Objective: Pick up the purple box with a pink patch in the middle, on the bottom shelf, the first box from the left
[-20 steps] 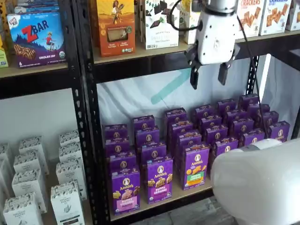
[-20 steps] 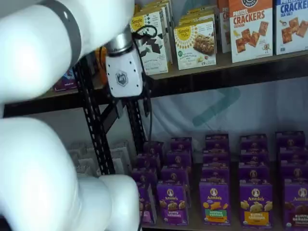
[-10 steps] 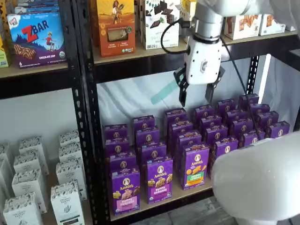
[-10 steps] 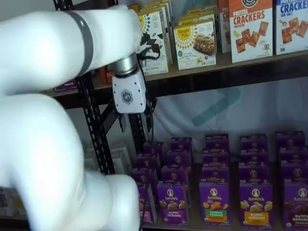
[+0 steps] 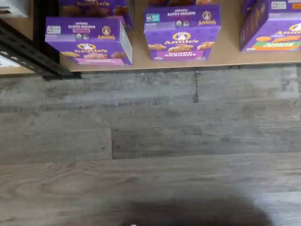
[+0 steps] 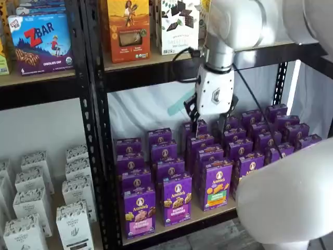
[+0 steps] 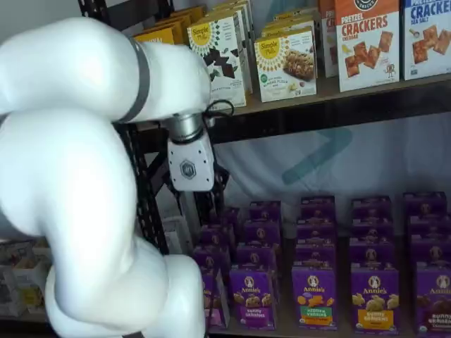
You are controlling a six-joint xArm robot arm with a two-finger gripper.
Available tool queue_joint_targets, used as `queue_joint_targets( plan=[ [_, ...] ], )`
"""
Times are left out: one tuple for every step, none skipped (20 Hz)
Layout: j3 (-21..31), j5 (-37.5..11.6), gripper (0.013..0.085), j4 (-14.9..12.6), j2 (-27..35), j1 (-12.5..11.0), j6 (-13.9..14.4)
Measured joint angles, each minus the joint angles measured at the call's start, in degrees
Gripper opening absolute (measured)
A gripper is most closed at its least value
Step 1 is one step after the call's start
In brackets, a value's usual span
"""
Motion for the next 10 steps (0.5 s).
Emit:
queue_joint_targets(
  plan=[
    [0.73,-1.28,0.085,0.0,0.49,0.27,0.21],
    [1.51,-2.64,0.085,-0.01,1.01,0.59,0.47],
    [2.25,-3.95,0.085,-0.05,1.56,0.94,0.77],
    [2.84,-5.03,0.085,-0.12,2.33,1.3,1.11],
    [3.32,-5.89,0.085,-0.03,3.45,1.67,1.38],
    [3.68,-6.57,0.085,0.41,4.97,2.01,1.47],
    [4.11,-7.46,0.085,0.44,6.27,2.4,1.82],
    [4.65,-8.59,0.085,0.52,7.22,2.73,2.02],
    [5.47,-10.35,0.085,0.92,8.02,3.0,1.96],
    [6.29,-12.26,0.085,1.29,8.72,3.26,1.9]
  ],
)
